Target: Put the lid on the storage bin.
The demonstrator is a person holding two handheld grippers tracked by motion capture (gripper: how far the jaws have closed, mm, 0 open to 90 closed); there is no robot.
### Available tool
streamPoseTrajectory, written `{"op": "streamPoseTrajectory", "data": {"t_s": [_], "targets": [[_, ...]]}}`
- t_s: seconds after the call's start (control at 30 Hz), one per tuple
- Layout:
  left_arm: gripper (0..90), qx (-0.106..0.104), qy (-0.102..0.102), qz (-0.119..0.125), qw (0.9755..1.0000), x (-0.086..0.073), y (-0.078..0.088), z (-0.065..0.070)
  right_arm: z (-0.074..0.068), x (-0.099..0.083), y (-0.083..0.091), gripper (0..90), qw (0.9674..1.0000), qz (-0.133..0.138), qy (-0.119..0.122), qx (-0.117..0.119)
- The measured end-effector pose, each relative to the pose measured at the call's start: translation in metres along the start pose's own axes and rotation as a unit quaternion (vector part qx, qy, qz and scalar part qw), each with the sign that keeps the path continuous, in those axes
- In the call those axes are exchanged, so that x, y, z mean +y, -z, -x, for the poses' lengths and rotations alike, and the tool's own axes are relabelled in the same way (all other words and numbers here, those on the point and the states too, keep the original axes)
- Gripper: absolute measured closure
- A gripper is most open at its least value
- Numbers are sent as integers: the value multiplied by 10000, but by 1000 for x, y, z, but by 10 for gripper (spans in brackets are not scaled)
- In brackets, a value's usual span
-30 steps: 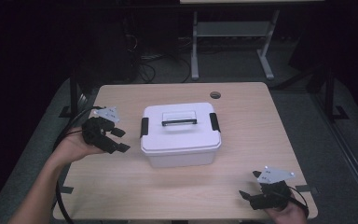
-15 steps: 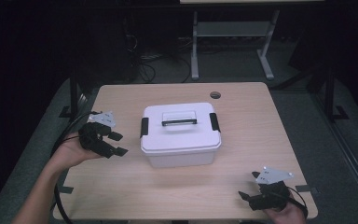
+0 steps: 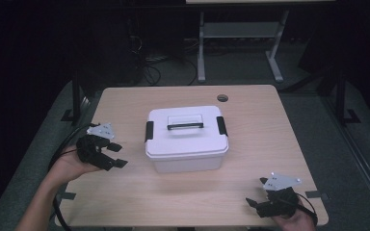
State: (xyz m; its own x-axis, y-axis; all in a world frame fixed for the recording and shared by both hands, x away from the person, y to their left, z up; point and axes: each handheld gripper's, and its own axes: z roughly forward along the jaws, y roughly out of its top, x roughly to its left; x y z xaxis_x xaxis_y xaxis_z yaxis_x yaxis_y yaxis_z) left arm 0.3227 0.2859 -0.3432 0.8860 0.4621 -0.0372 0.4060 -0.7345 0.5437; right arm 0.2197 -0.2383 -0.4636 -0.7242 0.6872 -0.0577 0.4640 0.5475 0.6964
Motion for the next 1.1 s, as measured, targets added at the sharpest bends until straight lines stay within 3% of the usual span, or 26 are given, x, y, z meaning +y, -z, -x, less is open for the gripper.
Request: {"op": "streamPoseTrajectory", "data": {"t_s": [1.1], "targets": [[336,174,340,-3,9993,-57,-15,11,-1,0,-1,148,10000,-35,-5,-19]]}}
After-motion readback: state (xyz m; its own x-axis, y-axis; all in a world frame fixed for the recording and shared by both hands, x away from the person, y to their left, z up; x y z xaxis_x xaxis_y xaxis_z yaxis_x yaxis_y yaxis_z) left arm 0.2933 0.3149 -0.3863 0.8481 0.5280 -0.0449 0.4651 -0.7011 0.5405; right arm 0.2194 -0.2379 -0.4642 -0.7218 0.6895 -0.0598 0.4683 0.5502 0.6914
